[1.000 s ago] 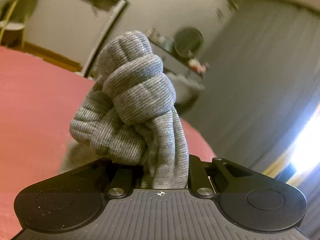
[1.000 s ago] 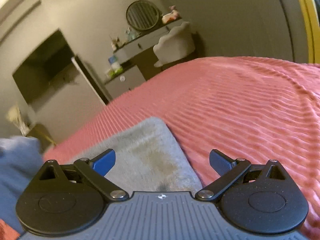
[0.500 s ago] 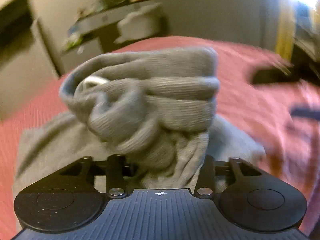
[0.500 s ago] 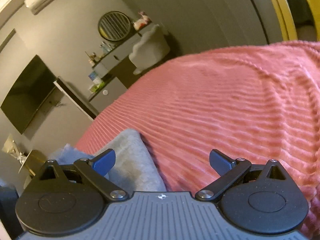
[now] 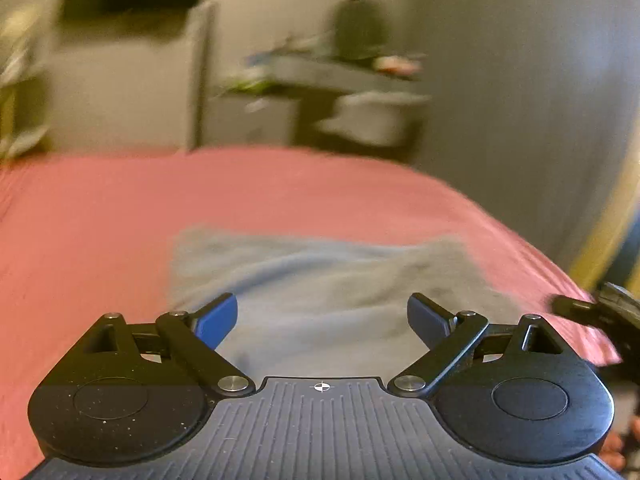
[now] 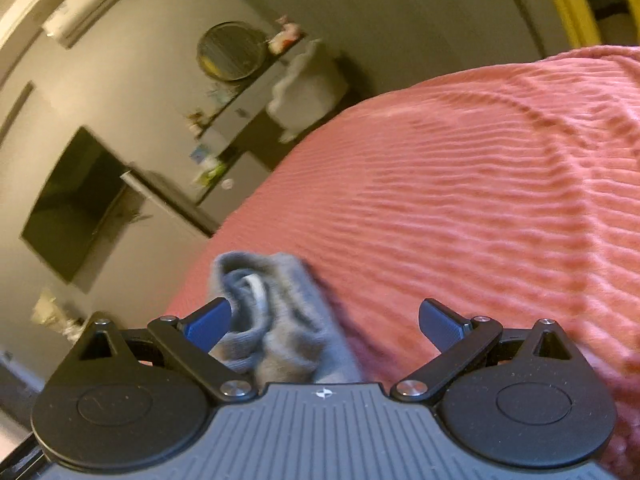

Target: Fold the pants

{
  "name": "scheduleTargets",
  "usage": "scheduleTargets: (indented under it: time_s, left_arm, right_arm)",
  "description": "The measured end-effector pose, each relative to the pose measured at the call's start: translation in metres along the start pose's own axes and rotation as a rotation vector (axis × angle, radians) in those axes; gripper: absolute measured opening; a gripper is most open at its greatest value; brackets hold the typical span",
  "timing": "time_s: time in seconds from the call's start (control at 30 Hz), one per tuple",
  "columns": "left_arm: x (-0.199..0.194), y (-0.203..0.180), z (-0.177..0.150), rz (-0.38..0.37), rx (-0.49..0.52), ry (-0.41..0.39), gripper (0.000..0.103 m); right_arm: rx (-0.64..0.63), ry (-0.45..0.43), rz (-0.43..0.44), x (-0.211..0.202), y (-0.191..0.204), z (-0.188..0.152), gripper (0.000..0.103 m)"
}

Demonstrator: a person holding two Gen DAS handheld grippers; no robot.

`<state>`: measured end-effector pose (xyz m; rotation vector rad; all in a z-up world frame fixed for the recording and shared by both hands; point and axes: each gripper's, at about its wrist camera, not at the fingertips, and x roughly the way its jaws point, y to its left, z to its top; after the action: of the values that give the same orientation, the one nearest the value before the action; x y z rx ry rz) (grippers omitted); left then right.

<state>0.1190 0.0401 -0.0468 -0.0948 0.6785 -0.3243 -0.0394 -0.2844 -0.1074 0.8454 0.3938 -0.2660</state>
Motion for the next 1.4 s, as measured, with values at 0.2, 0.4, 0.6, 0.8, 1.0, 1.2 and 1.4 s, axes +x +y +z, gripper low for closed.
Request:
scheduleTargets:
  time_s: [0.2, 0.4, 0.6, 0.8, 1.0, 1.2, 1.4]
  left_arm:
    - [0.017, 0.084, -0.017, 0.033, -0.419, 0.185, 0.095]
    - [0.031, 0.090, -0.035, -0.006, -0.450, 0.329, 0.095]
    - [0.030, 0.088, -0.034, -0.009, -0.426, 0.325, 0.091]
    - [0.018, 0.104, -0.042, -0.020, -0.498, 0.318, 0.081]
    - [0.014, 0.102, -0.037, 0.022, -0.481, 0.322, 0.076]
    - [0.013, 0.082, 0.014, 0.126, -0.213, 0.176, 0.086]
    - [0.057, 0.090, 0.054, 0.144, -0.121, 0.195, 0.082]
  right_arm:
    - [-0.068, 0.117, 0.060, 0.021, 0.030, -0.008, 0.094]
    - [-0.178, 0.198, -0.014, 0.046, 0.059, -0.018, 0.084]
    - [-0.270, 0.172, -0.064, 0.046, 0.084, -0.027, 0.062]
    - [-0.119, 0.132, 0.054, 0.031, 0.058, -0.015, 0.067]
    - [-0.262, 0.132, -0.138, 0.030, 0.051, -0.029, 0.098]
    - [-0.253, 0.034, -0.137, 0.020, 0.043, -0.025, 0.100]
    - [-0.231, 0.077, -0.107, 0.033, 0.034, -0.031, 0.100]
